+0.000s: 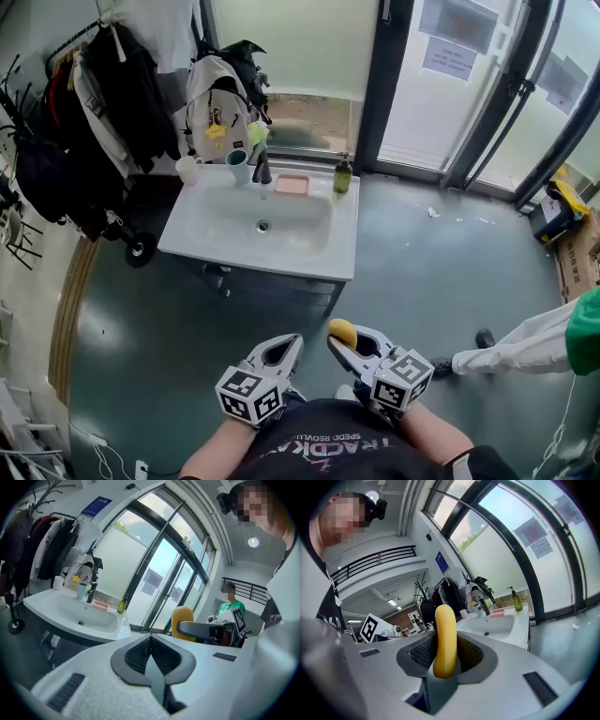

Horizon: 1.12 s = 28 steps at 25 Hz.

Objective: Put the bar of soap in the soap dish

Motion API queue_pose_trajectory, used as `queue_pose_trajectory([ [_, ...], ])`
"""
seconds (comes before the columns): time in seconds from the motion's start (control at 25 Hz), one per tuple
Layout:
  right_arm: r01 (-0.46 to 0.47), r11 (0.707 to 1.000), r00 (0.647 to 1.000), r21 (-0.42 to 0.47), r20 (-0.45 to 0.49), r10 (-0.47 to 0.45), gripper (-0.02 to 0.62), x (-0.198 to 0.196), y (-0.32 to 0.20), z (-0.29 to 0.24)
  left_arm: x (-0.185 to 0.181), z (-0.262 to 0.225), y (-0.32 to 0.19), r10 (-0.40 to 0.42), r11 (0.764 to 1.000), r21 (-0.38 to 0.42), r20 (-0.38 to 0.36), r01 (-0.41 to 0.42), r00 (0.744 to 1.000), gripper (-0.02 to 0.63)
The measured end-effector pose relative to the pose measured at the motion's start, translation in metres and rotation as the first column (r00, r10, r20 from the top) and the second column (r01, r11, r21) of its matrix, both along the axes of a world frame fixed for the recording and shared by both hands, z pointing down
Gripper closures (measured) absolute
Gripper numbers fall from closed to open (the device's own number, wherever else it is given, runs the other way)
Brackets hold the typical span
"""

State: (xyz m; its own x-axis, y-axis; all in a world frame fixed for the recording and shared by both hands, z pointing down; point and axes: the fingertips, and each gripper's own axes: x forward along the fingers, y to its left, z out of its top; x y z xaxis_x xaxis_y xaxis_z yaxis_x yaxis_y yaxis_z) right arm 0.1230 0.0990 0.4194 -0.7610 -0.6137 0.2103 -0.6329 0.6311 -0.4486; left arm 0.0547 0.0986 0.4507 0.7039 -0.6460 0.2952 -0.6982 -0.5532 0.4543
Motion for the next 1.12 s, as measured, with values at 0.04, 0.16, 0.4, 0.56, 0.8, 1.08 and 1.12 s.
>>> queue_pose_trajectory([
  [0.04, -0.007, 1.000, 1.000, 0.000, 0.001, 0.007, 0.485, -0.002, -0.002, 0.000, -0.002, 0.000, -0.002, 0.006, 1.000, -0.001, 0.001, -0.006, 1.000, 0.597],
  [0.16, -0.025, 1.000, 1.000, 0.003, 0.004, 0.025, 0.485, -0.009, -0.011, 0.000, -0.010, 0.000, -0.009, 0.022, 1.000, -0.003, 0.005, -0.022, 1.000, 0.597],
  [0.4, -0.046, 0.999, 0.999, 0.008, 0.008, 0.046, 0.485, -0.029, -0.024, 0.000, -0.030, 0.000, -0.021, 0.045, 0.999, 0.000, 0.008, -0.045, 0.999, 0.597],
  [0.56, -0.058, 0.998, 0.998, 0.013, 0.004, 0.058, 0.485, -0.044, -0.032, 0.001, -0.045, 0.001, -0.029, 0.059, 0.998, 0.005, 0.007, -0.059, 0.998, 0.597],
  [0.8, -0.082, 0.996, 0.997, 0.019, -0.006, 0.082, 0.485, -0.065, -0.043, 0.004, -0.066, 0.004, -0.039, 0.084, 0.996, 0.012, 0.003, -0.084, 0.996, 0.597],
  [1.08, -0.092, 0.996, 0.995, 0.020, -0.022, 0.092, 0.485, -0.095, -0.053, 0.007, -0.094, 0.003, -0.049, 0.087, 0.996, 0.024, -0.015, -0.087, 0.996, 0.597],
  [1.12, -0.093, 0.995, 0.995, 0.022, -0.022, 0.093, 0.485, -0.099, -0.054, 0.007, -0.099, 0.003, -0.050, 0.086, 0.996, 0.027, -0.016, -0.086, 0.996, 0.597],
])
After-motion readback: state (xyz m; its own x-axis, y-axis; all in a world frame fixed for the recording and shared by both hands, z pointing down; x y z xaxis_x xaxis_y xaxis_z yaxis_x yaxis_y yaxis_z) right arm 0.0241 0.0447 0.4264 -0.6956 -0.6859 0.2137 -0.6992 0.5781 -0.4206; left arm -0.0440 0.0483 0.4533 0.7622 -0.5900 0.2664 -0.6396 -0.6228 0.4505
